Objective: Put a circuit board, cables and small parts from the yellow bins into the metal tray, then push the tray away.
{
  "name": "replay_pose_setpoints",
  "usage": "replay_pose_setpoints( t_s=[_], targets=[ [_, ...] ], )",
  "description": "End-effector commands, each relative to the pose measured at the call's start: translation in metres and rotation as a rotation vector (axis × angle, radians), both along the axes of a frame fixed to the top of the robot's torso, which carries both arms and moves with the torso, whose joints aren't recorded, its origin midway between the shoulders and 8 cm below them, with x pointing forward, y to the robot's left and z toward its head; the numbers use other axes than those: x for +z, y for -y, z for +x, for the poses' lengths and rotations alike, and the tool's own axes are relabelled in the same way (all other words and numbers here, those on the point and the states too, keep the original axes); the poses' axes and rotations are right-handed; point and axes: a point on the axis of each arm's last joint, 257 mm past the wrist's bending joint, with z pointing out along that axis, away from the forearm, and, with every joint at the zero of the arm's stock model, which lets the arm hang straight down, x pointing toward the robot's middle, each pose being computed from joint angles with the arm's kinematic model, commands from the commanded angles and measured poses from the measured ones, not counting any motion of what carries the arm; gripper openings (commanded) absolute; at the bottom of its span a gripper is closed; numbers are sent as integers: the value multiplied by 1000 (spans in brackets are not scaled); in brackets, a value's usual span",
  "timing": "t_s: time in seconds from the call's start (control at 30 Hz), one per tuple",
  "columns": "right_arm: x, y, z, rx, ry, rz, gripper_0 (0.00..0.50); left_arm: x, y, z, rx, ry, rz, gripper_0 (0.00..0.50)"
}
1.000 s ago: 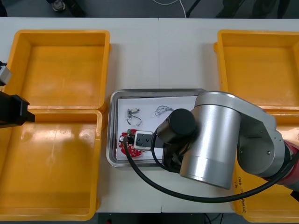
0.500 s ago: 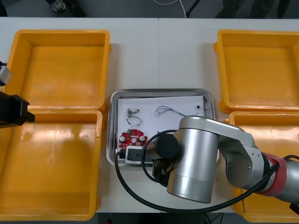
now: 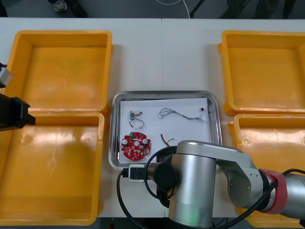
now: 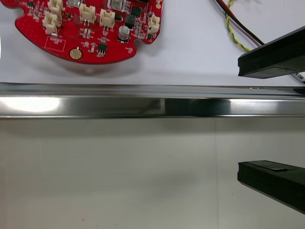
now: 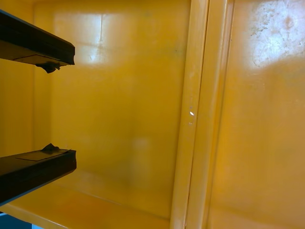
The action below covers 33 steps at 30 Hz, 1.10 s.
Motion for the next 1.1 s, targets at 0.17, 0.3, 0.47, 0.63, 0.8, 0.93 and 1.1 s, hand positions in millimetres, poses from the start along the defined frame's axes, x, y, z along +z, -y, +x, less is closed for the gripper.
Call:
replay_pose_setpoints(
  t_s=[0.17,0.3,0.47,0.63,0.8,0.93,1.1],
  targets=[
    [-16,11,-3,17,17,-52,500,14,-15,-3,41,25,28,500],
    [-20,13,0,8,14,-65,500,14,-15,-3,41,25,28,500],
    [-22,11,1,1,24,-67,500,14,-15,-3,41,25,28,500],
    [-20,6,0,-3,25,-54,500,14,-15,-3,41,25,28,500],
    [-19,0,0,4,48,-52,488,14,-15,-3,41,25,28,500],
    [-19,-2,-1,5,56,-49,416,14,-15,-3,41,25,28,500],
    [-18,-4,-1,6,65,-46,90,14,-15,-3,41,25,28,500]
  ],
)
